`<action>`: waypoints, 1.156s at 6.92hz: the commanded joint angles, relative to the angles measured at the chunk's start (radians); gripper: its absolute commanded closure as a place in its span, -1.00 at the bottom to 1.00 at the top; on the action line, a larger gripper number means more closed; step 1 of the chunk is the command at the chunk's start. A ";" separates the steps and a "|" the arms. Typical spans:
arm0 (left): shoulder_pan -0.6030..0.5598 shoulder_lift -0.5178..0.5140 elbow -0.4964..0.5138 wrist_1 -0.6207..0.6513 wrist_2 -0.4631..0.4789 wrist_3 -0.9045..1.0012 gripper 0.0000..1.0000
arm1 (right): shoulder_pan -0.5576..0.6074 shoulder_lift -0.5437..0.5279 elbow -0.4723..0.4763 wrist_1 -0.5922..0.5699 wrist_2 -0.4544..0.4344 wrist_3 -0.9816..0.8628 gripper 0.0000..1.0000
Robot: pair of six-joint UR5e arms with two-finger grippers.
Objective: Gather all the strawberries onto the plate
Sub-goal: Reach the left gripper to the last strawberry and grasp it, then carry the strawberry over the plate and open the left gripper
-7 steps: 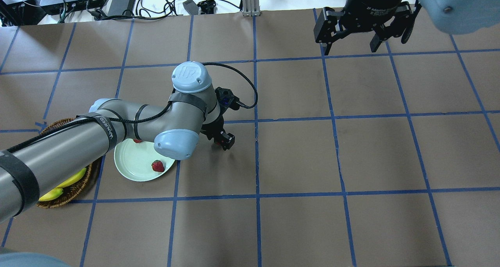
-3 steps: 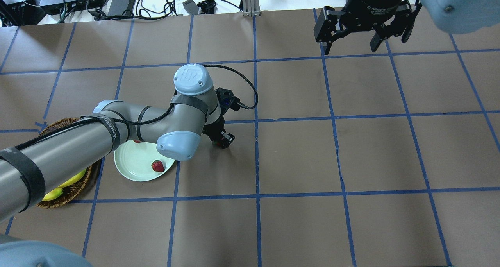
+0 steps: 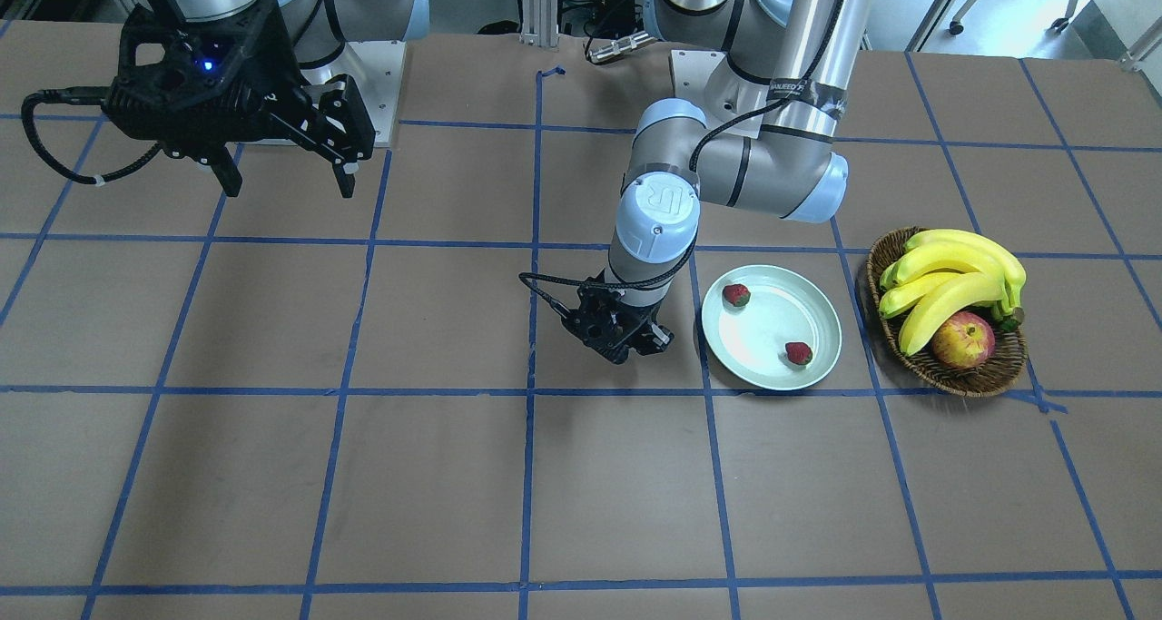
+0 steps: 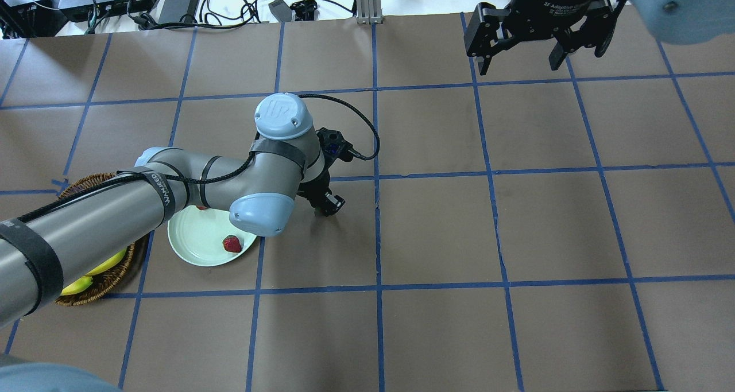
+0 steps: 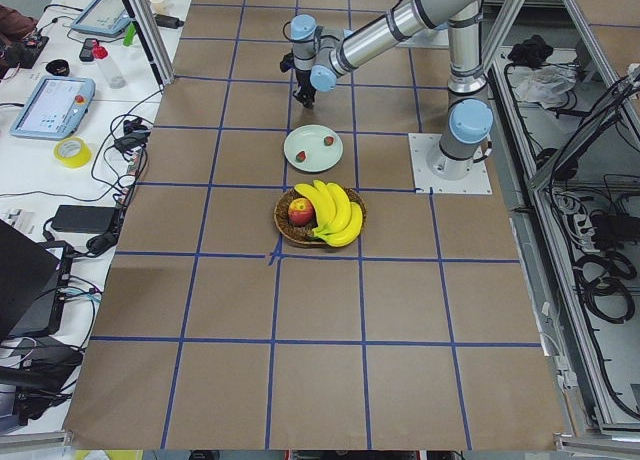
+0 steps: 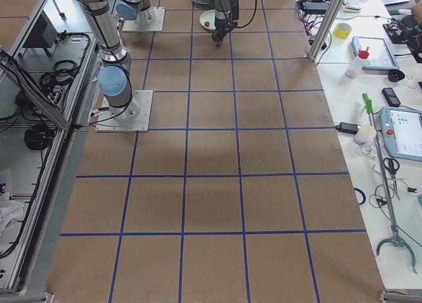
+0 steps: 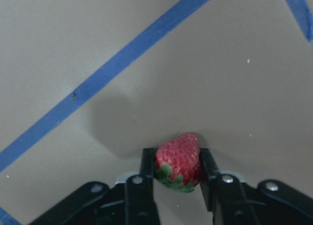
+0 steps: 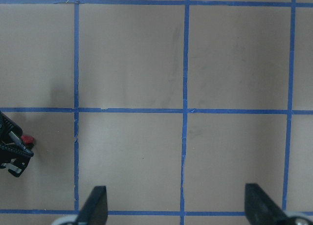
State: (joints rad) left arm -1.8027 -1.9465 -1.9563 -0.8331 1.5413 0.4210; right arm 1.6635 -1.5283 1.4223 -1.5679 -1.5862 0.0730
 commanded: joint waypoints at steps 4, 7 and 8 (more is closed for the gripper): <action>0.257 0.148 0.016 -0.135 0.109 0.002 1.00 | -0.001 -0.001 0.000 0.000 -0.001 -0.002 -1.00; 0.390 0.167 -0.083 -0.137 0.117 -0.001 1.00 | -0.001 -0.001 0.007 -0.006 0.006 -0.001 -1.00; 0.388 0.166 -0.095 -0.130 0.114 -0.007 0.21 | -0.001 -0.001 0.010 -0.008 0.003 -0.002 -1.00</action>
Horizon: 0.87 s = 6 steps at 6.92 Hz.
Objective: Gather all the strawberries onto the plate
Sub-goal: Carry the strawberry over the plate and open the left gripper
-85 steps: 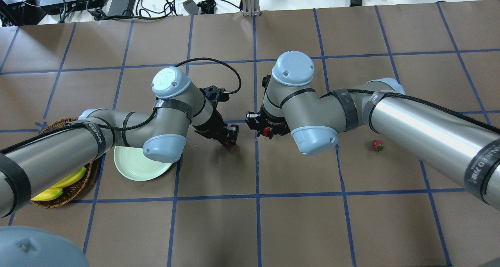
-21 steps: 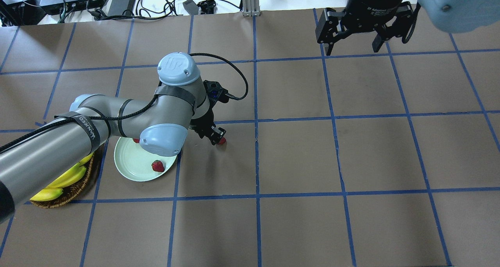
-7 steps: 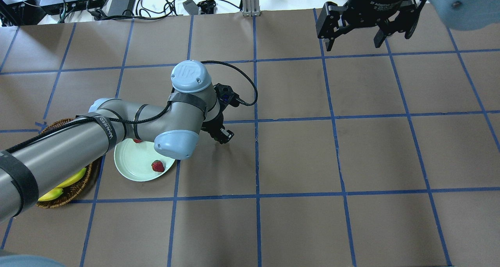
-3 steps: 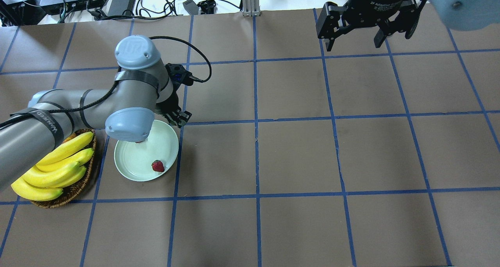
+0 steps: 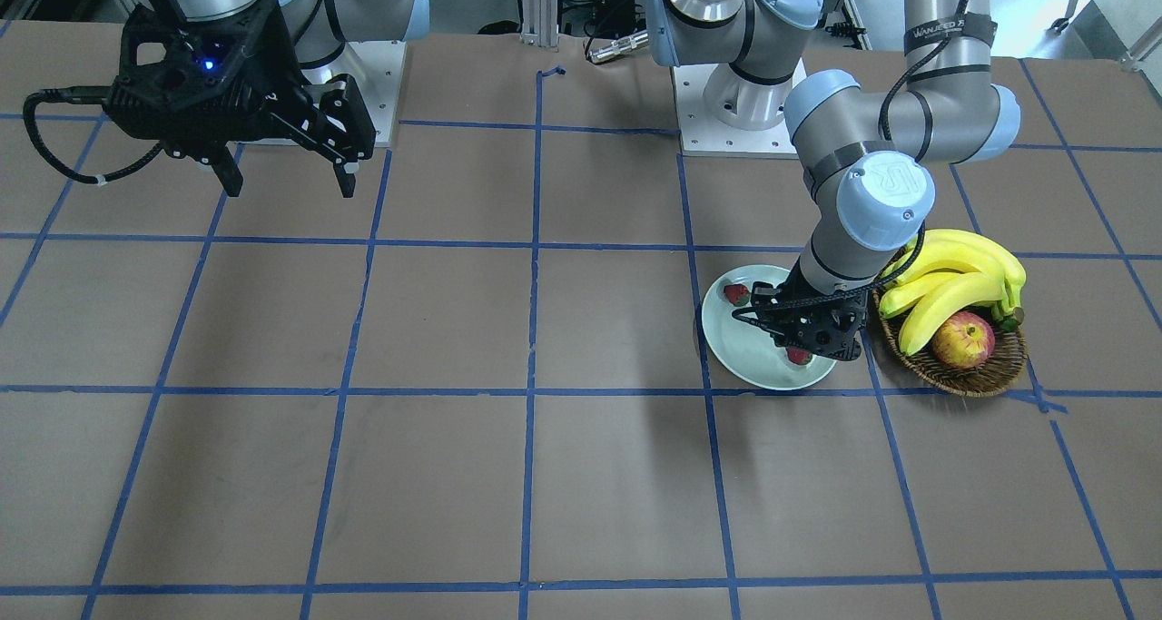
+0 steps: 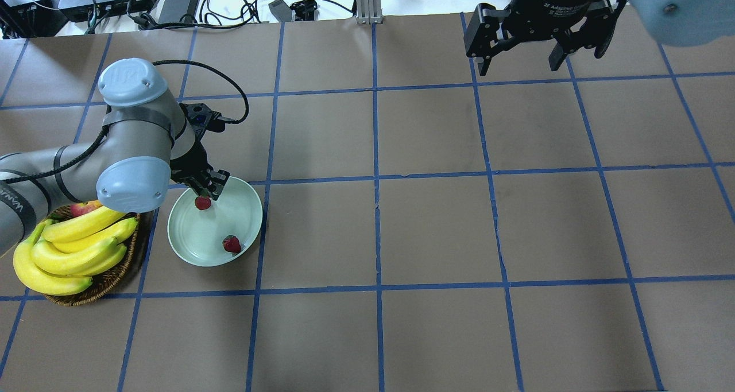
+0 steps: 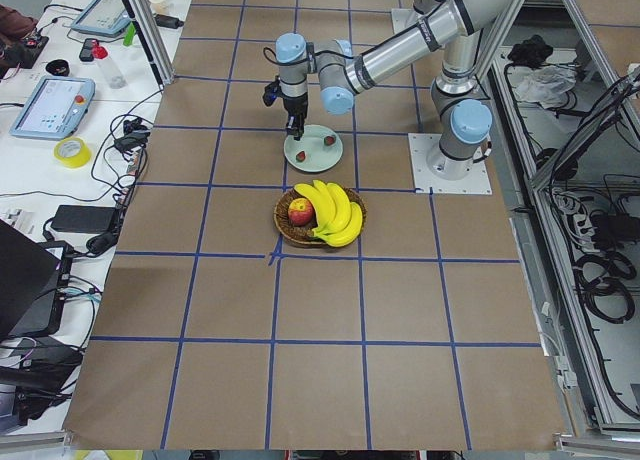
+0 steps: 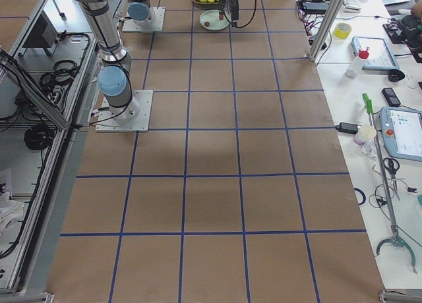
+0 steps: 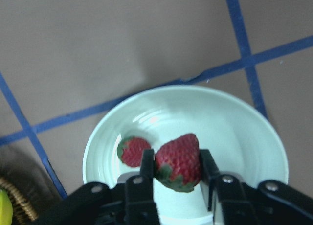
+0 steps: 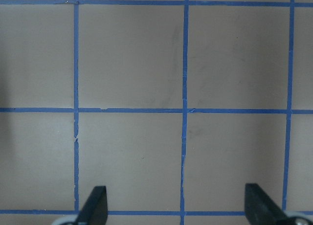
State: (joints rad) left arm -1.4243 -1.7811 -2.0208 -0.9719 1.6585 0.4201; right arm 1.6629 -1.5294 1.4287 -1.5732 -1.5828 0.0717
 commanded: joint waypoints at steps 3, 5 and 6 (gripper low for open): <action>-0.002 0.031 -0.021 -0.008 -0.028 -0.026 -0.38 | 0.000 0.000 0.007 -0.004 0.006 -0.004 -1.00; -0.004 0.084 0.160 -0.221 -0.022 -0.026 -0.43 | -0.002 0.002 0.007 -0.004 0.006 -0.004 -1.00; -0.007 0.091 0.335 -0.422 -0.023 -0.030 -0.45 | -0.002 0.002 0.009 -0.004 0.006 -0.004 -1.00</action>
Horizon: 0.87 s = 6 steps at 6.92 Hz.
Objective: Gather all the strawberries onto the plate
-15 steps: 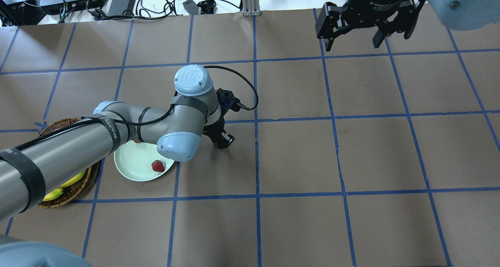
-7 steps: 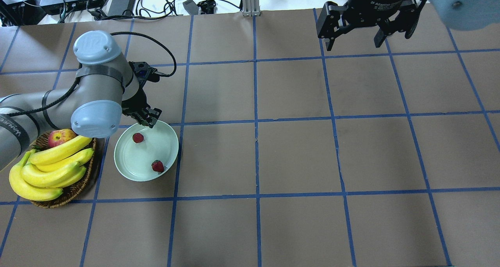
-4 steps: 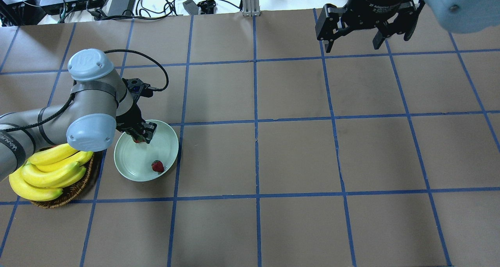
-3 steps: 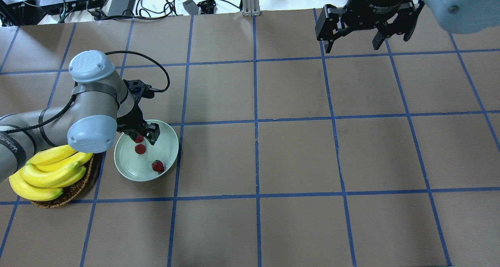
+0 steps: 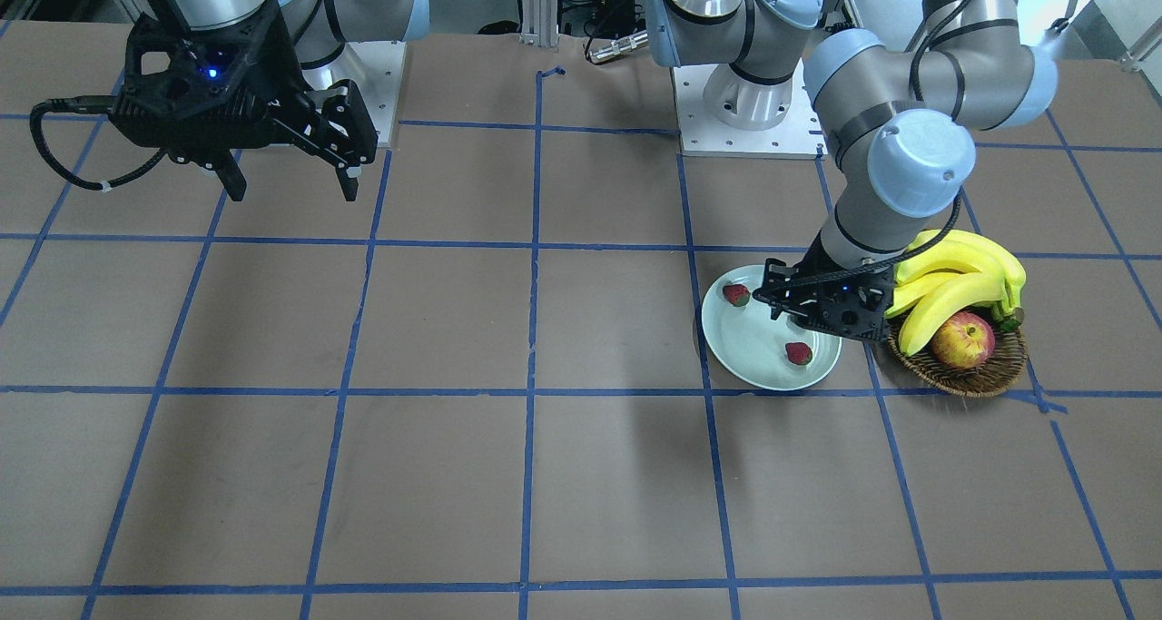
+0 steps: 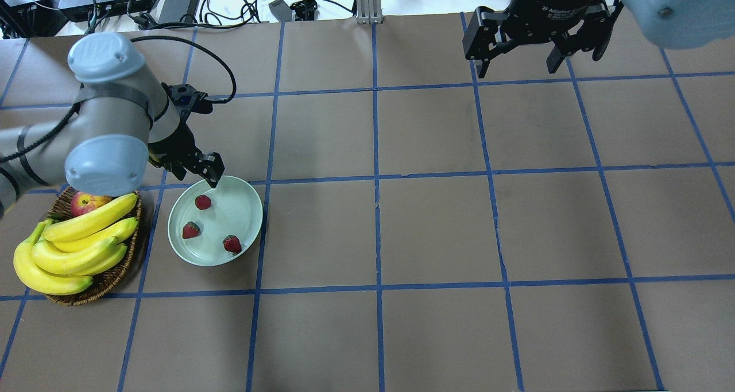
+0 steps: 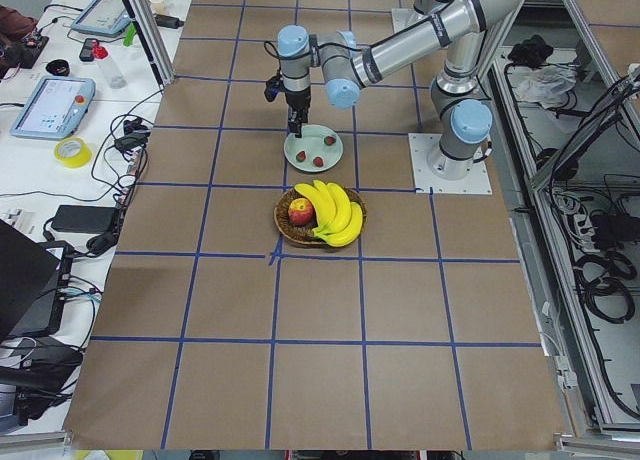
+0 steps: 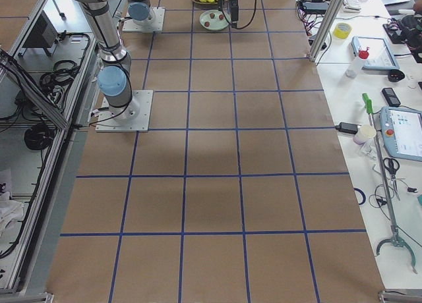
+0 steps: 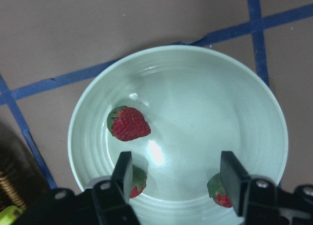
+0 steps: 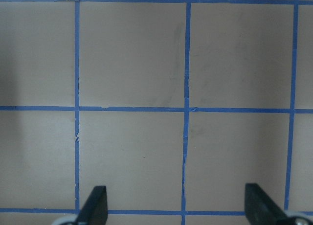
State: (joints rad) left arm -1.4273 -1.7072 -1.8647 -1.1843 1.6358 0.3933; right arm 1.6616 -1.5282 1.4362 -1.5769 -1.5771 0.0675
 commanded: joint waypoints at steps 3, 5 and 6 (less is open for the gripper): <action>-0.111 0.082 0.326 -0.305 -0.086 -0.165 -0.60 | 0.001 -0.001 0.001 0.000 0.000 0.000 -1.00; -0.145 0.104 0.322 -0.299 -0.044 -0.211 -0.74 | 0.001 -0.001 0.001 0.000 0.003 0.000 -1.00; -0.147 0.110 0.335 -0.305 0.007 -0.214 -0.83 | 0.001 -0.001 0.001 -0.002 0.002 0.000 -1.00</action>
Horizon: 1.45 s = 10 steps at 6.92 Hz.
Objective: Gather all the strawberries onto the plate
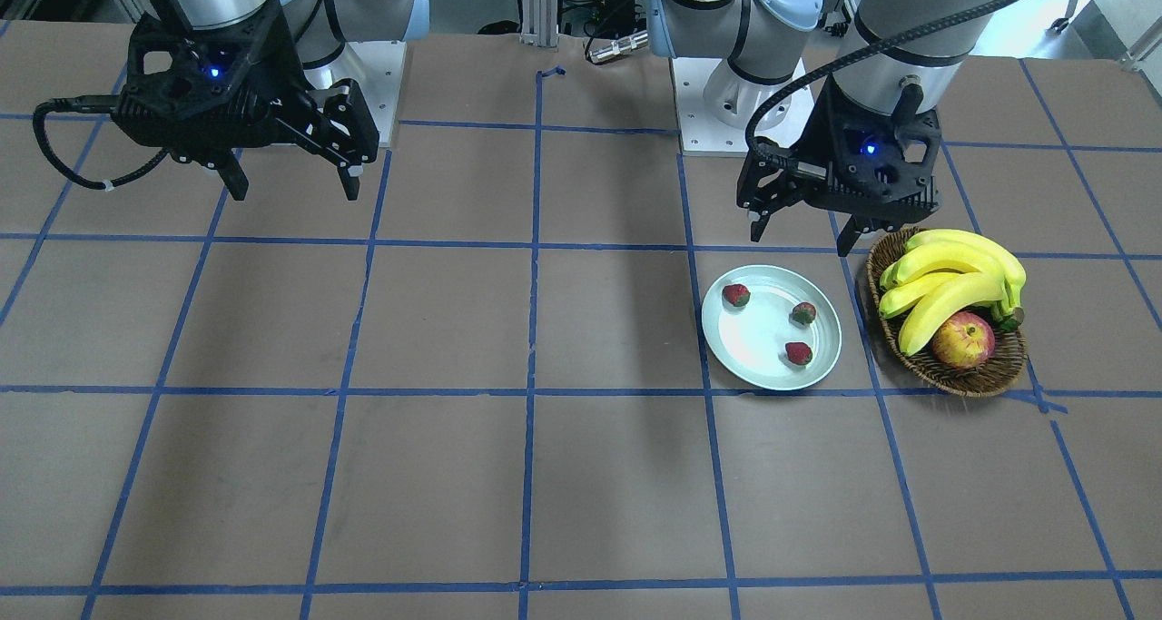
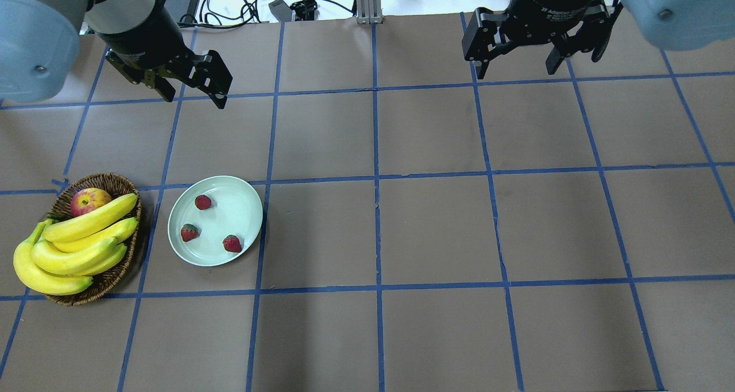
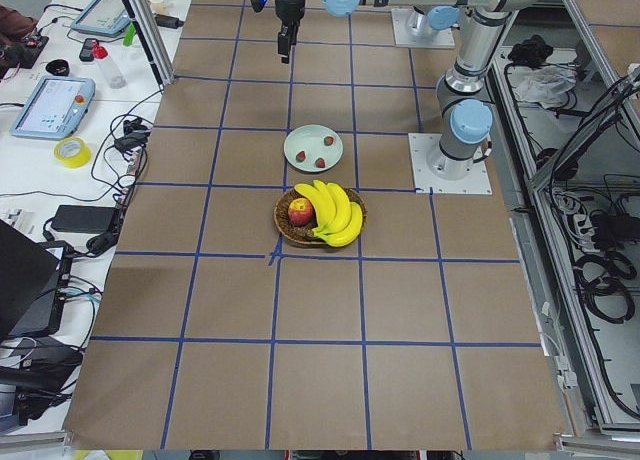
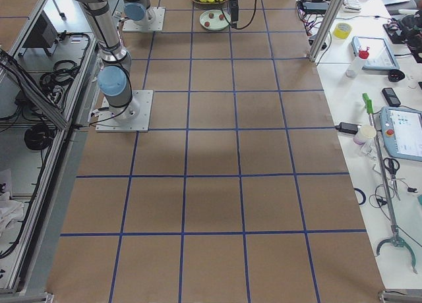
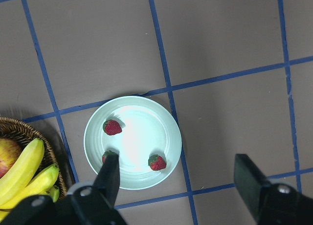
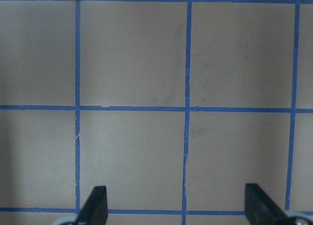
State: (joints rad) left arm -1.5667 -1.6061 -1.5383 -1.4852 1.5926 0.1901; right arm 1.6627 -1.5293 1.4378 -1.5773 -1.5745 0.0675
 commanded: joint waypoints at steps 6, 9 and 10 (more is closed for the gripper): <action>0.010 0.035 0.006 -0.013 -0.014 -0.060 -0.84 | 0.000 0.000 0.000 -0.001 0.001 0.000 -1.00; 0.011 0.037 0.014 -0.020 -0.016 -0.061 -0.99 | -0.001 0.000 0.000 -0.001 0.001 -0.002 -1.00; 0.013 0.038 0.014 -0.021 -0.016 -0.061 -1.00 | -0.001 0.000 0.000 -0.001 0.001 -0.002 -1.00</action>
State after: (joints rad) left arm -1.5554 -1.5692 -1.5252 -1.5053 1.5768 0.1289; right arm 1.6620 -1.5294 1.4373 -1.5785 -1.5739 0.0665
